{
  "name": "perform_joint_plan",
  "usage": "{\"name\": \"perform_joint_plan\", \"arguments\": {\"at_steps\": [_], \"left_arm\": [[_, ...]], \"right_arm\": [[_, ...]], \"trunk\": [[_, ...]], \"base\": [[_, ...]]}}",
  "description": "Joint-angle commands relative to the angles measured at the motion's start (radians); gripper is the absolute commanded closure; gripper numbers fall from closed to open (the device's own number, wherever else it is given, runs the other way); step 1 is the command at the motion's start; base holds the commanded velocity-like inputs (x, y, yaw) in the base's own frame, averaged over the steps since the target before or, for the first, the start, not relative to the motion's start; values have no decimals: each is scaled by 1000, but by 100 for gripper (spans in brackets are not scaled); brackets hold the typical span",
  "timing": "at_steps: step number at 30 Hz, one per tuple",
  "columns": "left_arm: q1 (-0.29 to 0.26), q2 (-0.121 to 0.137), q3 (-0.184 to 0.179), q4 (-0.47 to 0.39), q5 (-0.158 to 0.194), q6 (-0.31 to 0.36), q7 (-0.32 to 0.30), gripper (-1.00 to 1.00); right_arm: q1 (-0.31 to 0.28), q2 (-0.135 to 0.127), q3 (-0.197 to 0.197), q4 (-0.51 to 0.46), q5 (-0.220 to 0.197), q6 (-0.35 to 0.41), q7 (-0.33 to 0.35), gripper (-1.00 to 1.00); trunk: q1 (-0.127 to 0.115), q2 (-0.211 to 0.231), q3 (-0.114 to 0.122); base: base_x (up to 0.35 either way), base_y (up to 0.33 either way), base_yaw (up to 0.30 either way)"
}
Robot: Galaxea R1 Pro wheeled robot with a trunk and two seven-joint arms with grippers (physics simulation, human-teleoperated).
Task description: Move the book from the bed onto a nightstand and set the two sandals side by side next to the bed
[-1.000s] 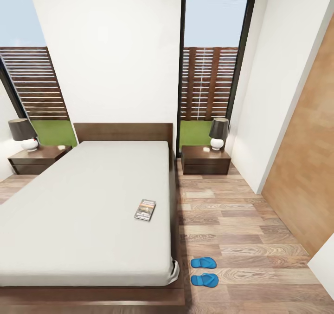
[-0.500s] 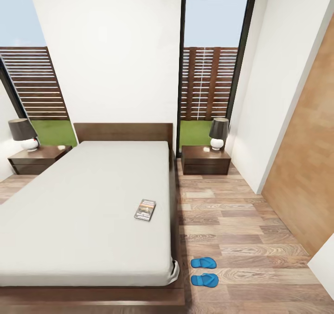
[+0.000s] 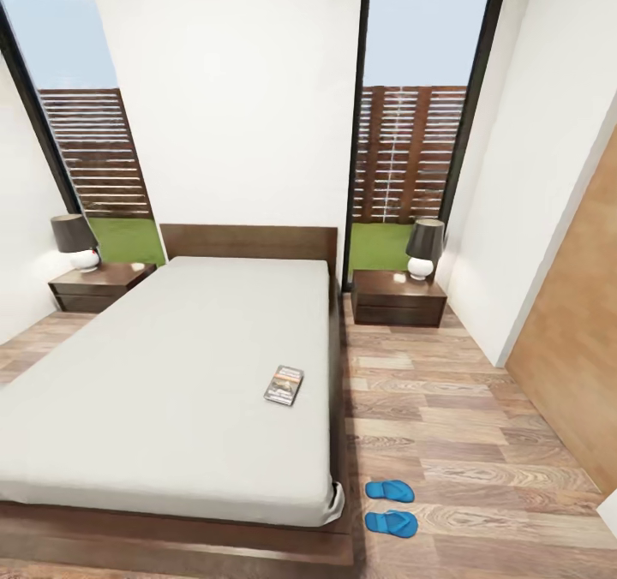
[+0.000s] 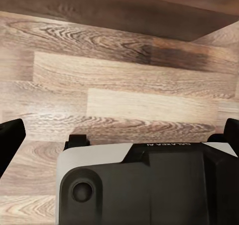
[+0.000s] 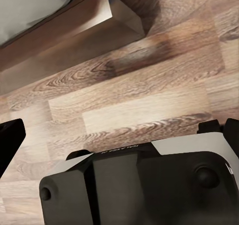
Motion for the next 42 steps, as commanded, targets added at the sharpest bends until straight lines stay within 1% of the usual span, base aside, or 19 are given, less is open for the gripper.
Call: {"name": "perform_joint_plan", "arguments": {"at_steps": [1,5,8,27,42], "left_arm": [[-1,0,7,2,3,-1,-6,-100],[-1,0,8,1,3,-1,-6,-100],[-1,0,7,1,3,-1,-6,-100],[-1,0,7,1,3,-2,-6,-100],[-1,2,7,1,3,-2,-6,-100]], "right_arm": [[-2,0,8,5,-6,-8,6,-100],[-2,0,8,5,-6,-8,6,-100],[-2,0,8,5,-6,-8,6,-100],[-2,0,8,5,-6,-8,6,-100],[-2,0,8,5,-6,-9,6,-100]], "trunk": [[1,-2,-2],[1,-2,-2],[1,-2,-2],[1,-2,-2],[1,-2,-2]], "base": [[0,0,24],[11,0,12],[185,0,3],[316,0,0],[134,0,0]]}}
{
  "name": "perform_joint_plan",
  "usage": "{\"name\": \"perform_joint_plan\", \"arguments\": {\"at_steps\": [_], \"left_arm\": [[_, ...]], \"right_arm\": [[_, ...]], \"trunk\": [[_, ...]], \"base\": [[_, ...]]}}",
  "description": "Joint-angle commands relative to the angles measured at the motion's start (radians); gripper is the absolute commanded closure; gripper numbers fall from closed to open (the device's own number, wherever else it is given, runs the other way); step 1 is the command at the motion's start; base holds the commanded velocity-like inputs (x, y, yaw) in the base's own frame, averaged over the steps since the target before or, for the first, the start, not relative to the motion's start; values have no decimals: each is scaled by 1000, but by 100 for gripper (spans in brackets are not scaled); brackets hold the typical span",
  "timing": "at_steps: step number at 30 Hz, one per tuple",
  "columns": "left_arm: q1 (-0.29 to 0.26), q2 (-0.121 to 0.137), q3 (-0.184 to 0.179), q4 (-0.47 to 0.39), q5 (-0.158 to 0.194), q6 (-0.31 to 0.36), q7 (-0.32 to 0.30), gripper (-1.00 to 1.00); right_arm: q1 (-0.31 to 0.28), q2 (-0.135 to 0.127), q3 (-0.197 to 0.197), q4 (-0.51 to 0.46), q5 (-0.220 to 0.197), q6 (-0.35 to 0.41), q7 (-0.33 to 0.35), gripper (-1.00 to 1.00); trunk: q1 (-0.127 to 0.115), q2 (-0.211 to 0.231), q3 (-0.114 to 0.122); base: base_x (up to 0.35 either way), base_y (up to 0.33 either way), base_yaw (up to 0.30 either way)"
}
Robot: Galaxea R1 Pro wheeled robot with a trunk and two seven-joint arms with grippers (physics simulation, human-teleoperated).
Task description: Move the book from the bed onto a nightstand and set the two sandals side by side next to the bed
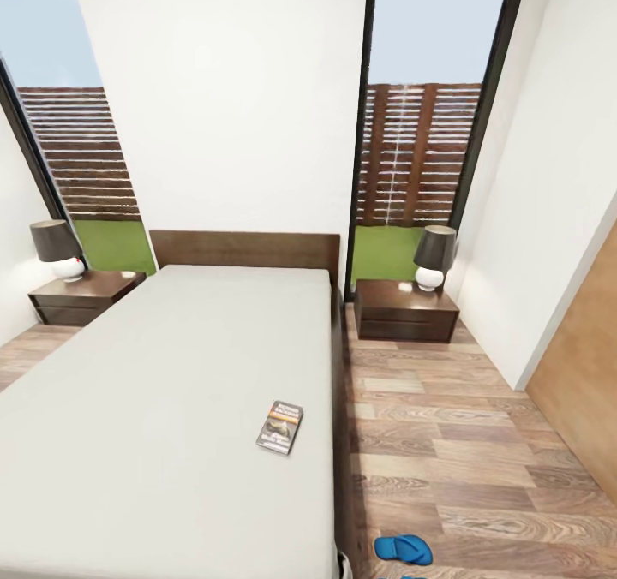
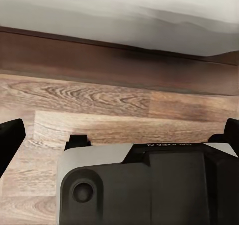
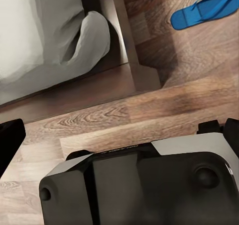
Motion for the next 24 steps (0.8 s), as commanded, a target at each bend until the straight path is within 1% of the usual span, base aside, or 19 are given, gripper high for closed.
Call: {"name": "perform_joint_plan", "arguments": {"at_steps": [1,12,16,18,20,21,22,24], "left_arm": [[-1,0,8,1,3,-1,-6,-100],[-1,0,7,1,2,-1,-7,-100],[-1,1,9,-3,1,-1,-18,-100],[-2,3,10,-19,0,2,-38,-100],[-6,14,10,-67,0,29,-117,-100],[-7,19,10,-78,1,42,-141,-100],[-10,29,10,-102,0,80,-199,-100],[-13,45,11,-172,-1,187,-351,-100]], "right_arm": [[-2,0,8,5,-6,-8,6,-100],[-2,0,8,5,-6,-8,6,-100],[-2,0,8,5,-6,-8,6,-100],[-2,0,8,5,-6,-8,6,-100],[-2,0,8,5,-6,-8,6,-100],[-2,0,8,5,-6,-8,6,-100],[-2,0,8,5,-6,-8,6,-100],[-2,0,7,5,-6,-8,5,-100]], "trunk": [[1,-2,-2],[1,-2,-2],[1,-2,-2],[1,-2,-2],[1,-2,-2],[1,-2,-2],[1,-2,-2],[1,-2,-2]], "base": [[24,0,0],[3,0,0],[0,0,0],[0,0,0],[0,0,0],[0,0,0],[0,0,0],[0,0,0]]}}
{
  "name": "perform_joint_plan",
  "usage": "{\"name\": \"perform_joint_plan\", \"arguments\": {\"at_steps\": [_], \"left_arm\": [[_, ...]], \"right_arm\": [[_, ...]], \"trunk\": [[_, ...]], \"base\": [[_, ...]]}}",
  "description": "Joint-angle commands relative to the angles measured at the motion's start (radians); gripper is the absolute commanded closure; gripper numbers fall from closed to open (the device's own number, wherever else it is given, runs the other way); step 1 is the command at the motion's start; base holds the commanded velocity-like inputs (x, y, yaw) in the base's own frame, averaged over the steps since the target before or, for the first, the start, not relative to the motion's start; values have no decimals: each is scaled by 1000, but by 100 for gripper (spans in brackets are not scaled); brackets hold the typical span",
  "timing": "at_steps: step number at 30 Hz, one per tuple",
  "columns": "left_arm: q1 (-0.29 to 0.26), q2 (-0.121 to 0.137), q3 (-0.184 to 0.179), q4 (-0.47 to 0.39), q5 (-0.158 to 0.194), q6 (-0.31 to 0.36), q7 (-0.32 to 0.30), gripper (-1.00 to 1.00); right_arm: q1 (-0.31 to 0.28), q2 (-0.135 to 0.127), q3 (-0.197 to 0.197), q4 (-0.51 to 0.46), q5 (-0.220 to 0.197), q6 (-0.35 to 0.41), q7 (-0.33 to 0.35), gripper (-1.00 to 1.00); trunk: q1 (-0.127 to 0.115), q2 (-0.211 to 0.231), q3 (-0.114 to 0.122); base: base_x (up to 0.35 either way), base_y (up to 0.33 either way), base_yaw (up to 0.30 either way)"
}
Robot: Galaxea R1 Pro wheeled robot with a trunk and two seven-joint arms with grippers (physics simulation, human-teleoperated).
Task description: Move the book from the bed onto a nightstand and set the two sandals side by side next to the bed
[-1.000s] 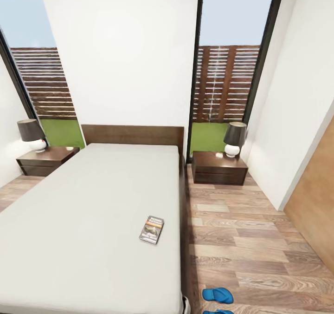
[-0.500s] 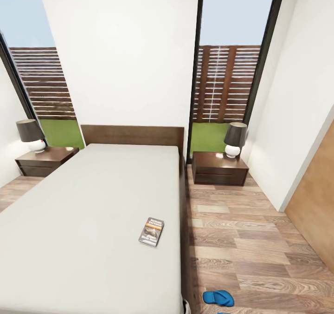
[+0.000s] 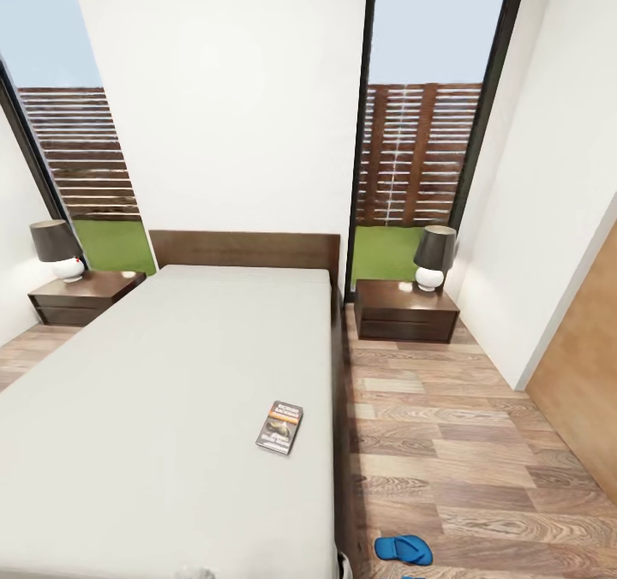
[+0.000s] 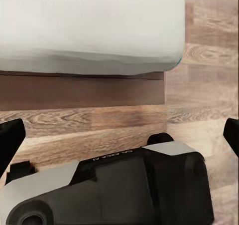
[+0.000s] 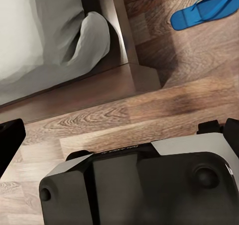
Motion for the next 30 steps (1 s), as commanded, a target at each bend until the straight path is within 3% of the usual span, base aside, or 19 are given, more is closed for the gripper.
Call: {"name": "perform_joint_plan", "arguments": {"at_steps": [1,5,7,10,13,14,15,18,19,22,24,25,26,28,29,30], "left_arm": [[-2,5,7,-51,1,67,-91,-100],[-3,19,6,-191,-1,190,-286,-100],[-3,29,7,-323,-1,296,-430,-100],[-5,30,8,-491,2,418,-497,-100],[-15,13,8,-659,2,525,-496,-100],[-35,-2,8,-718,2,561,-465,-100],[-128,-47,8,-815,7,619,-306,-100],[-219,-111,9,-837,27,634,-130,-100],[-268,-153,9,-843,41,637,-15,-100],[-337,-217,9,-840,82,632,236,-100],[-372,-238,9,-834,147,606,378,-100],[-380,-241,9,-833,170,594,407,-100],[-399,-245,9,-829,248,551,484,-100],[-406,-246,9,-826,299,517,532,-100],[-413,-245,9,-817,369,464,600,-100],[-414,-245,9,-810,391,446,621,-100]], "right_arm": [[-2,0,8,5,-6,-8,6,-100],[-2,0,8,5,-6,-8,5,-100],[-2,0,8,5,-6,-8,5,-100],[-2,0,8,5,-6,-9,5,-100],[-2,0,8,5,-6,-9,5,-100],[-2,0,8,5,-6,-9,6,-100],[-2,0,8,5,-6,-9,6,-100],[-2,0,8,5,-6,-10,6,-100],[-2,0,8,5,-6,-11,6,-100],[-2,0,8,5,-6,-11,6,-100],[-2,0,8,5,-6,-11,6,-100],[-2,0,8,5,-6,-11,6,-100],[-2,0,8,5,-6,-11,6,-100],[-2,-1,8,5,-7,-11,6,-100],[-2,-3,8,5,-8,-11,7,-100],[-2,-4,8,5,-8,-10,8,-100]], "trunk": [[1,-2,-2],[1,-2,-2],[1,-2,-2],[1,-2,-2],[1,-2,-2],[1,-2,-2],[1,-2,-2],[1,-2,-2],[1,-2,-2],[1,-2,-2],[1,-2,-2],[1,-2,-2],[1,-2,-2],[1,-2,-2],[1,-2,-2],[1,-2,-2]], "base": [[0,0,0],[0,0,0],[0,0,0],[0,0,0],[0,0,0],[0,0,0],[0,0,0],[0,0,0],[0,0,0],[0,0,0],[0,0,0],[0,0,0],[0,0,0],[0,0,0],[0,0,0],[0,0,0]]}}
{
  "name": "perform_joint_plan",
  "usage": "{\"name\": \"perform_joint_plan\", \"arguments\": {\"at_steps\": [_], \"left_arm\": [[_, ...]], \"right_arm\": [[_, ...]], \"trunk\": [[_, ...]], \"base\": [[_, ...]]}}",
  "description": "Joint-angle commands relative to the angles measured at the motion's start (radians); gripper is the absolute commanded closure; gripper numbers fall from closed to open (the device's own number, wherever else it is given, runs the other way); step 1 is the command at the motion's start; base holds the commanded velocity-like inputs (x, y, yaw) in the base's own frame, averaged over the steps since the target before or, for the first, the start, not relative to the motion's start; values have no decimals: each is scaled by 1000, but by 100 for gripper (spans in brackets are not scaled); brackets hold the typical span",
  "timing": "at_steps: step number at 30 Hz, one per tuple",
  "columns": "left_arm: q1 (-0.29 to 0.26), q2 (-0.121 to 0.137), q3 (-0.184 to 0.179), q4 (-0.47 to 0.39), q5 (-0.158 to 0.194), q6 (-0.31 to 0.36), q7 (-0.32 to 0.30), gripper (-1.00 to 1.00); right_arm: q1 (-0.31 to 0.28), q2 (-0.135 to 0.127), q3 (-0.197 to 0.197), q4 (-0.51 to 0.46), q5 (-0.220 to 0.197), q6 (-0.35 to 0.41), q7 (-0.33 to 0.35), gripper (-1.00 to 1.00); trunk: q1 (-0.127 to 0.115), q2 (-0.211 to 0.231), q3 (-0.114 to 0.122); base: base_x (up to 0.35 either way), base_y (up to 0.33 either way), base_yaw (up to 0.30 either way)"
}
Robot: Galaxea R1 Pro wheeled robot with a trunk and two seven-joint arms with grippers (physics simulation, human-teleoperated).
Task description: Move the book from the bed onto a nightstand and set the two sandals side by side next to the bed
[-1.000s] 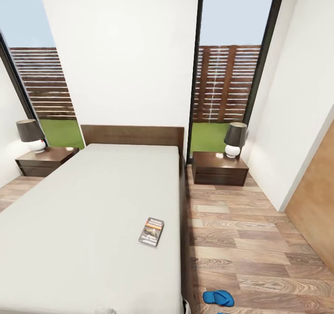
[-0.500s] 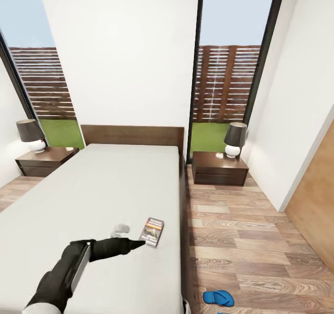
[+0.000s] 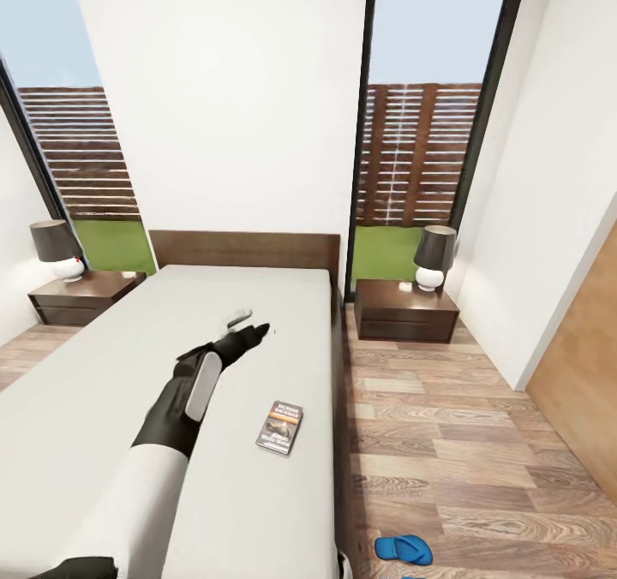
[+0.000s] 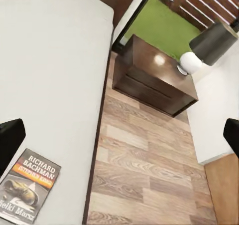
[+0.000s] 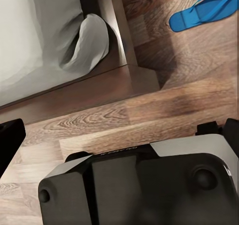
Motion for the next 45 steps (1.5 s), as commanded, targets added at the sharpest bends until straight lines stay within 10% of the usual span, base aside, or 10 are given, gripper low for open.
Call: {"name": "perform_joint_plan", "arguments": {"at_steps": [1,6,14,19,26,45], "left_arm": [[-3,-1,2,21,51,-32,44,-100],[-6,-1,0,222,136,-224,112,-100],[-6,0,-1,373,144,-318,123,-100],[-7,0,-8,375,143,-311,124,-100],[-7,8,-43,371,143,-120,107,-100],[-7,10,-51,335,144,-94,107,-100]], "right_arm": [[-2,-2,8,5,-7,-7,7,-100],[-2,-7,1,4,-12,0,13,-100],[-4,-42,-10,-1,-17,11,16,-100],[-5,-57,-11,-2,-18,6,15,-100],[-5,-59,-8,0,-16,-6,13,-100],[-5,-61,-8,1,-16,-6,12,-100]], "trunk": [[1,-2,-2],[1,-2,-2],[1,-2,-2],[1,-2,-2],[1,-2,-2],[1,-2,-15]], "base": [[0,0,0],[0,0,0],[0,0,0],[0,0,0],[0,0,0],[0,0,0]]}}
